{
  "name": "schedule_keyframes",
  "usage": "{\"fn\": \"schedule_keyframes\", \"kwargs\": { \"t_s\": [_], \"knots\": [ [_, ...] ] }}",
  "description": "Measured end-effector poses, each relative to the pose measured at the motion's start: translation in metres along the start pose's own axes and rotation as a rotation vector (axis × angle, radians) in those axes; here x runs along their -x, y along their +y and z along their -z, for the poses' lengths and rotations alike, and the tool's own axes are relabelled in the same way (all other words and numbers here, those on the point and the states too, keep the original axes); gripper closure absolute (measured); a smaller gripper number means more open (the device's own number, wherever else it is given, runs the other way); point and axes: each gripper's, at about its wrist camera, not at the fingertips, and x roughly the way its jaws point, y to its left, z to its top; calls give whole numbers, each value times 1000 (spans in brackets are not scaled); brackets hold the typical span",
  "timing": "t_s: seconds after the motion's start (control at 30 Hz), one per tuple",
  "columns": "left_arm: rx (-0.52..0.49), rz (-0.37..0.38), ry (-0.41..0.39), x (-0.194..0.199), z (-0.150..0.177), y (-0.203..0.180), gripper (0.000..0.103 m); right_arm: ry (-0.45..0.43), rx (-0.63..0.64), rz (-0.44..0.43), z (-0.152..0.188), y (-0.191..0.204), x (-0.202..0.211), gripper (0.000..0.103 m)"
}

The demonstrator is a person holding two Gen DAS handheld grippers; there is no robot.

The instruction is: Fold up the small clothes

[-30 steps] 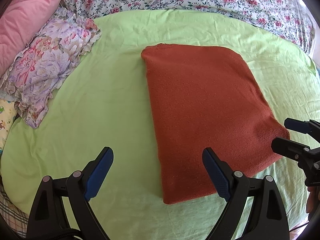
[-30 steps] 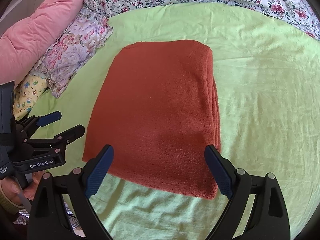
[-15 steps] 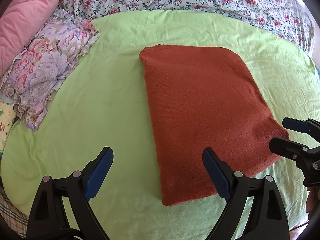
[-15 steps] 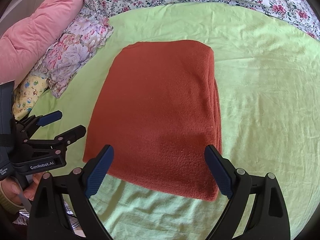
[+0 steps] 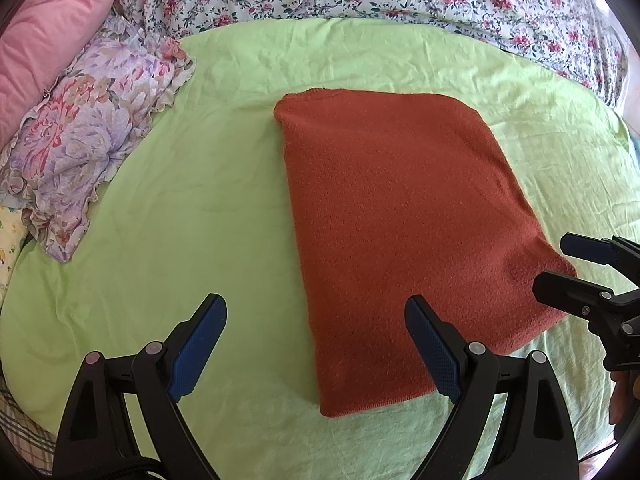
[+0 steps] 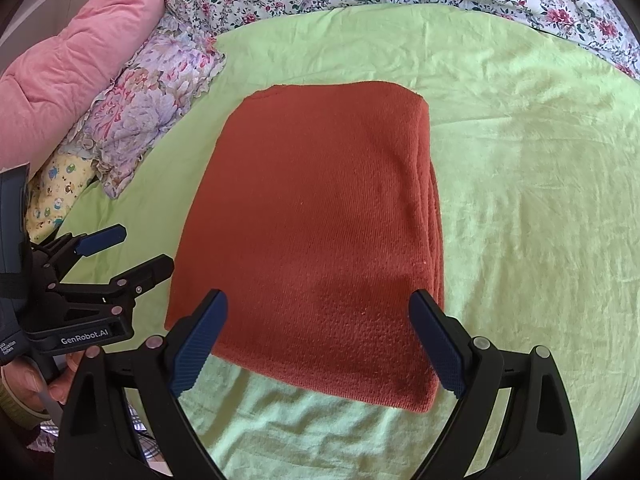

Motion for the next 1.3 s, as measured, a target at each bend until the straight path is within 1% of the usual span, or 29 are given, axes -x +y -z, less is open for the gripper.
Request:
{"fn": "schedule_keyframes", "kwargs": {
  "t_s": [0.57,1.3],
  "knots": [
    [4,16,-2,-2,-5,0,12,-2,-1,-8,-8,2,-2,11],
    [3,17,0,-3,-7,-1,12,-6,-5,-13,-13,1,-2,11]
  ]
}}
